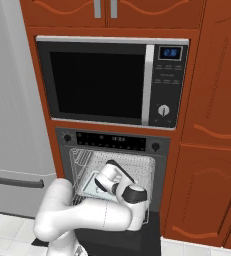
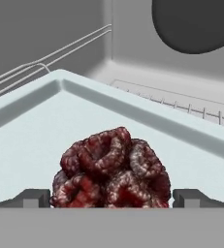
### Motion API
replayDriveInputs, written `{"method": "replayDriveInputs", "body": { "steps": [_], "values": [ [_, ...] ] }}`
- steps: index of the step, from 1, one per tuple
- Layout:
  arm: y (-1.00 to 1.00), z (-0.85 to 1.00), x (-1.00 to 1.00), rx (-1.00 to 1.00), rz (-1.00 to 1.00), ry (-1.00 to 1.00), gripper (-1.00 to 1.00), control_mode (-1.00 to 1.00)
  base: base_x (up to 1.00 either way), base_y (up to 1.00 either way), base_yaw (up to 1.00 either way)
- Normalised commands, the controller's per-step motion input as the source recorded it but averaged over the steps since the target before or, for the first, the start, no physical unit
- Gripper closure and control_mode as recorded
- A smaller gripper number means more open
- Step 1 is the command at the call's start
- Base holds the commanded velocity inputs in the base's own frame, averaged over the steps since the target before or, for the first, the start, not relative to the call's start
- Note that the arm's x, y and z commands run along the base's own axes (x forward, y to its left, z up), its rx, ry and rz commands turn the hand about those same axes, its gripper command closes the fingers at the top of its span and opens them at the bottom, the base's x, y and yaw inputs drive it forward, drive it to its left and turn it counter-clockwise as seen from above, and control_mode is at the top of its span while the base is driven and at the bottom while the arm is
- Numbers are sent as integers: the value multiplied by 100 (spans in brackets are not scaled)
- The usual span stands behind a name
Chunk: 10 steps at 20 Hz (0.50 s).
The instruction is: Take the baked cake out of the oven and place it on the plate for cooling. Then close the oven door.
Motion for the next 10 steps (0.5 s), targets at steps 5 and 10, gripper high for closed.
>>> {"method": "replayDriveInputs", "body": {
  "steps": [5, 10],
  "values": [
    [5, -11, 1, 0, 0, 0, -100, -100, 0, 0, 0],
    [0, -1, 0, 0, 0, 0, -100, -100, 0, 0, 0]
  ]
}}
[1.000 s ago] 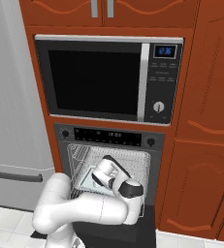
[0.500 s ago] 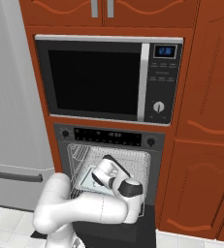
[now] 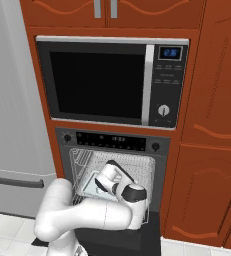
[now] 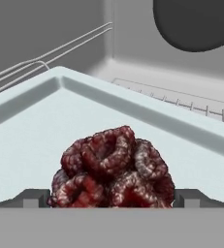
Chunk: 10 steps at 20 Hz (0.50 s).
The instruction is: Take the baked cake out of the oven and place it on the plate for cooling. Then close the oven door.
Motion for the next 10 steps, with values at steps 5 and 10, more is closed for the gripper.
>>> {"method": "replayDriveInputs", "body": {
  "steps": [5, 10],
  "values": [
    [0, -3, 0, 0, 0, 0, 100, -100, 0, 0, 0],
    [4, 0, 0, 0, 0, 3, 100, -100, 0, 0, 0]
  ]
}}
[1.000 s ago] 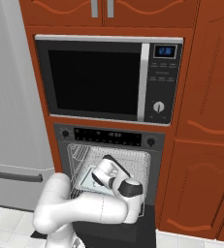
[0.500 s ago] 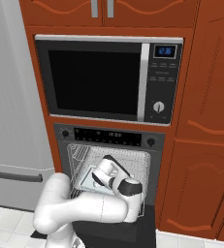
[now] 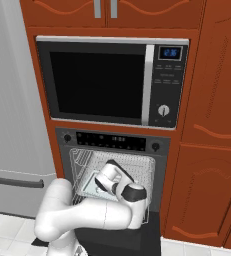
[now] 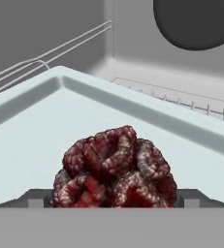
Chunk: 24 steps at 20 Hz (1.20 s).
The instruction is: Take the baked cake out of the oven and place it on the plate for cooling. Then close the oven door.
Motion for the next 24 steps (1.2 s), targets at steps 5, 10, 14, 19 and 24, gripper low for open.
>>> {"method": "replayDriveInputs", "body": {
  "steps": [5, 10, 14, 19, 24],
  "values": [
    [0, 0, 0, 0, 0, 2, 100, -100, 0, 0, 0],
    [0, 0, 0, 0, 0, 2, 100, -100, 0, 0, 0],
    [0, 0, 0, 0, 0, 1, 100, -100, 0, 0, 0],
    [0, 0, 0, 0, 0, 0, 100, -100, 0, 0, 0],
    [-19, 11, -21, 0, -2, 0, 100, -100, 0, 0, 0]
  ]
}}
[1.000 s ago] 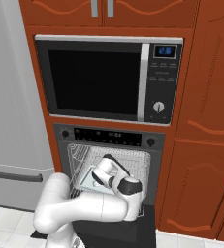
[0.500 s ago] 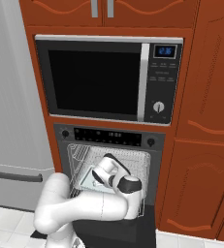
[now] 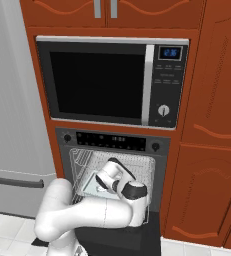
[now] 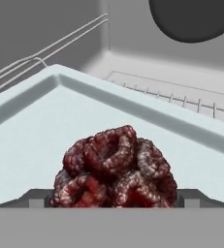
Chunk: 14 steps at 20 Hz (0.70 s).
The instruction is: Take the baked cake out of the oven and place it on the plate for cooling. Then close the oven door.
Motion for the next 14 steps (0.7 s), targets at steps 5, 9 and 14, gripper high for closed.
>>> {"method": "replayDriveInputs", "body": {
  "steps": [5, 9, 14],
  "values": [
    [-42, 29, -28, 0, -6, 0, 100, -100, 0, 0, 0],
    [-46, 23, -45, 0, -6, 0, 100, -100, 0, 0, 0],
    [-37, 16, -59, 0, -6, 0, 100, -100, 0, 0, 0]
  ]
}}
